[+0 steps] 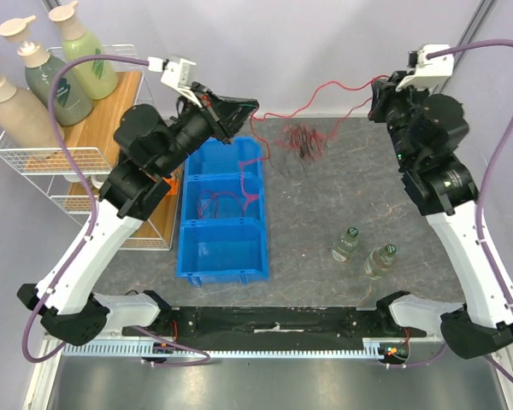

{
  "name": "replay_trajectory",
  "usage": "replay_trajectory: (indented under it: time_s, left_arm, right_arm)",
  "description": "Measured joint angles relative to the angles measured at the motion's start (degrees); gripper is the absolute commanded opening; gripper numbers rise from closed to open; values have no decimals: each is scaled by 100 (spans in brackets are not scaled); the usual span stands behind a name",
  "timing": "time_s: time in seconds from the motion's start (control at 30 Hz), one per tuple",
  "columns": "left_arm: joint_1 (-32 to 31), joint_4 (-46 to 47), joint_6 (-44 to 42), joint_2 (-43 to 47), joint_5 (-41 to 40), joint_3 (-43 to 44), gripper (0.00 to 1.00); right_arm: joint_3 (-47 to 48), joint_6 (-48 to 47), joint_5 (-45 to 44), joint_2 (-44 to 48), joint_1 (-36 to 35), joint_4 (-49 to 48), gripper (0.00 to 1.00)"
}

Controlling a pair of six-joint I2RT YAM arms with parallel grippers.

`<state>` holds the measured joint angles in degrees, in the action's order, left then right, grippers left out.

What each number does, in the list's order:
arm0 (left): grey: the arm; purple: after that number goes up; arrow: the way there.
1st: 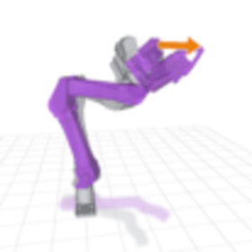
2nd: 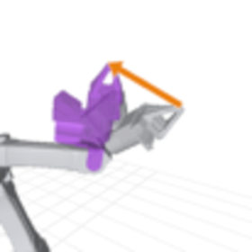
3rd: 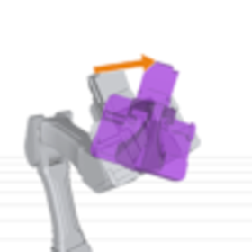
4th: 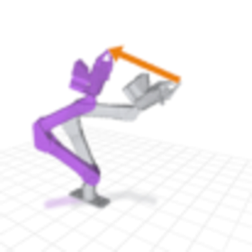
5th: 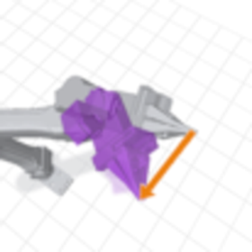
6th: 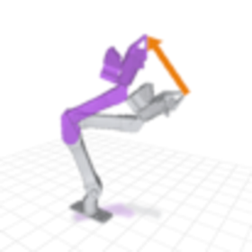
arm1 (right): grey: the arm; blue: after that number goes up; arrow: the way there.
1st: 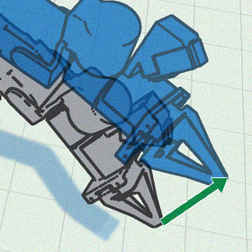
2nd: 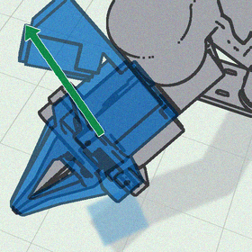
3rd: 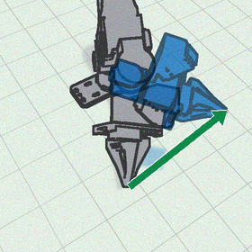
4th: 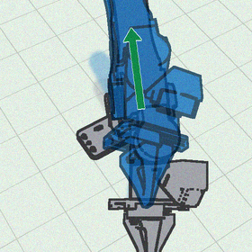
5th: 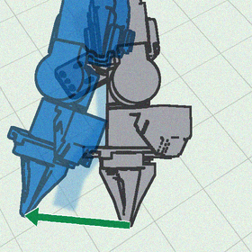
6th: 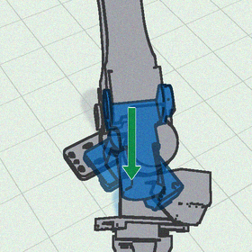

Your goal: Untangle the cables

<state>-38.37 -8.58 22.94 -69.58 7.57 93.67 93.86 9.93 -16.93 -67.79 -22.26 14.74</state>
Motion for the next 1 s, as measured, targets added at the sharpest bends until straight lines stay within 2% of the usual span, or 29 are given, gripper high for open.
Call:
replay_trajectory:
  time_s: [0.13,0.23,0.3,0.37,0.47,0.53,0.63,0.67,0.83,0.9,1.0]
  left_arm:
    - [4,-118,2,-177,7,-138,2]
    - [4,-37,7,-92,11,-313,2]
    - [4,-52,4,0,7,-435,2]
    - [4,-109,-4,39,0,-448,2]
    - [0,-367,-57,35,-11,-450,2]
    - [9,-358,-87,85,-63,-448,2]
    - [15,-323,-120,236,-157,-448,2]
    - [15,-310,-122,291,-164,-448,2]
    - [11,-140,-122,514,-192,-494,2]
    - [-24,-122,-127,560,-177,-498,2]
    - [13,-236,-170,662,-291,-498,2]
  right_arm:
    - [-442,-94,-396,-240,61,33,0]
    - [-1231,39,-625,-573,227,-72,0]
    - [-1899,179,-702,-962,315,31,0]
    - [-2111,227,-704,-1493,361,455,0]
    - [-1700,197,-638,-1827,299,1224,0]
    - [-614,181,-603,-1816,339,1696,0]
    - [1217,184,-490,-1532,380,1432,0]
    - [1453,186,-468,-1224,382,1231,0]
    - [966,184,-557,595,385,448,0]
    - [682,205,-586,710,413,258,0]
    - [144,271,-533,289,555,321,0]
